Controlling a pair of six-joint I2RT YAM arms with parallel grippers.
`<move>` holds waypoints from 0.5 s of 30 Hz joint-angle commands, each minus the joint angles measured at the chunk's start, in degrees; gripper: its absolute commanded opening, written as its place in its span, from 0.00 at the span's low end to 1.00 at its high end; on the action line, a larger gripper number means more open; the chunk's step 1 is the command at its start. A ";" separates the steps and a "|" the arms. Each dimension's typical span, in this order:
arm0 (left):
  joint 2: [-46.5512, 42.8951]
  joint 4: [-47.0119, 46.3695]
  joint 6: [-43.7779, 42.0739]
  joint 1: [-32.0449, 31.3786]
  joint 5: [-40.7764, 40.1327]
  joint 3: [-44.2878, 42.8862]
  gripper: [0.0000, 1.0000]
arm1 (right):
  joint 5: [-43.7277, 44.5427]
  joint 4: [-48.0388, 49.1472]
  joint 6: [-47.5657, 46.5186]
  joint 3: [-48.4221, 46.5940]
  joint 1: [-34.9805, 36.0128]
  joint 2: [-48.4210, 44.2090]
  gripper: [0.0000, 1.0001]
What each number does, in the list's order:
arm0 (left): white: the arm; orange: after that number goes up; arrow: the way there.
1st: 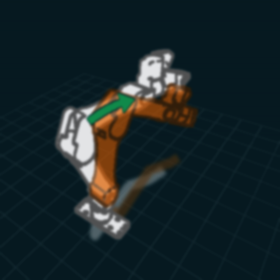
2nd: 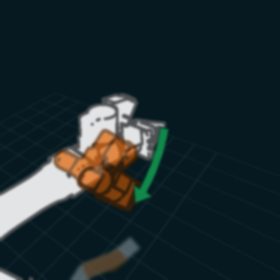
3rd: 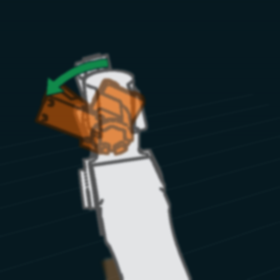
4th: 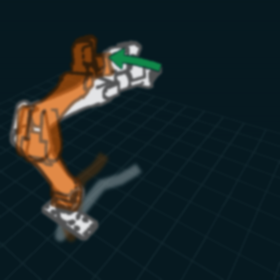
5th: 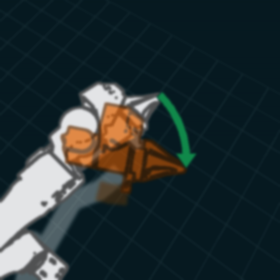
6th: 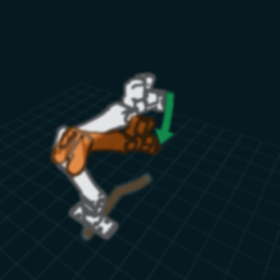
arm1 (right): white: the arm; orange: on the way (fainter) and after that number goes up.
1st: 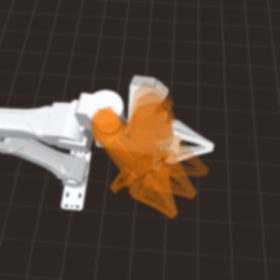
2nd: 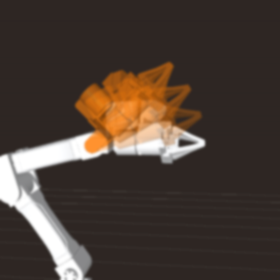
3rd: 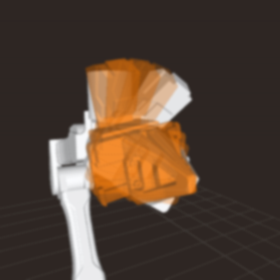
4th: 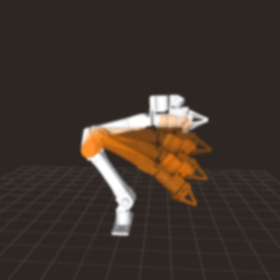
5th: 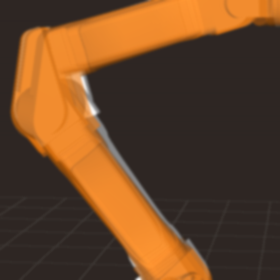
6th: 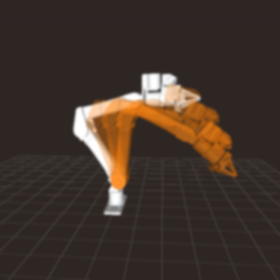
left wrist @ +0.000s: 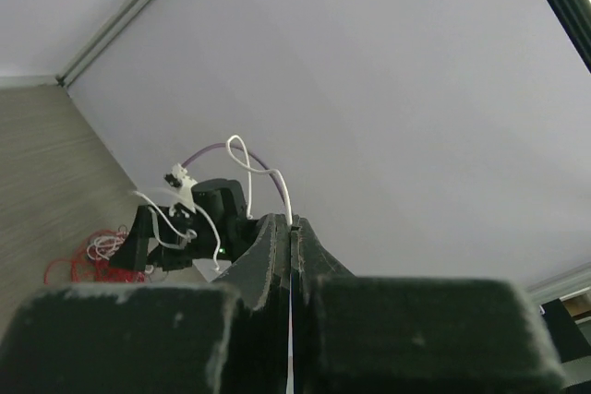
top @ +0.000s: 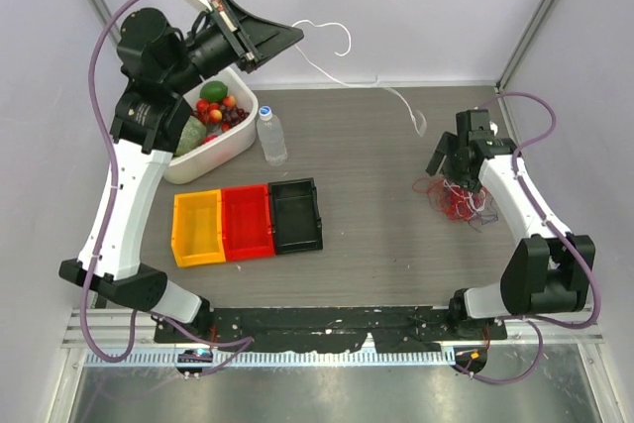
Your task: Untangle the cables
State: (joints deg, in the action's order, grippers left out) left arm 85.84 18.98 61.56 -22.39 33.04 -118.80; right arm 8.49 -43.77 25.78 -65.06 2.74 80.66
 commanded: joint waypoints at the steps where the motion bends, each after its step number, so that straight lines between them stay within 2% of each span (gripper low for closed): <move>1: -3.05 -5.27 3.12 -0.46 1.24 5.06 0.00 | -4.61 0.07 -1.43 -0.26 -0.28 -4.98 0.79; 3: -3.49 -5.45 4.26 -0.72 1.07 6.30 0.00 | -7.52 3.33 -1.52 2.47 -0.28 -6.74 0.78; 8: -6.12 -4.75 4.97 -2.04 0.46 9.37 0.00 | -11.30 4.65 -2.05 6.07 -0.28 -6.75 0.76; 10: -8.49 -3.61 5.23 -2.30 -1.39 14.02 0.00 | -12.53 5.79 -1.79 6.96 -0.28 -7.10 0.71; 15: -12.19 0.00 6.21 -2.30 -5.08 22.81 0.00 | -16.57 7.29 -0.73 7.40 -0.20 -7.63 0.67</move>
State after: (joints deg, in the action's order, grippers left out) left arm 77.36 18.68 67.16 -24.60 30.94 -99.88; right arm -3.49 -40.14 24.77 -57.34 2.42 74.48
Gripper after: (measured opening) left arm 0.009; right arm 0.679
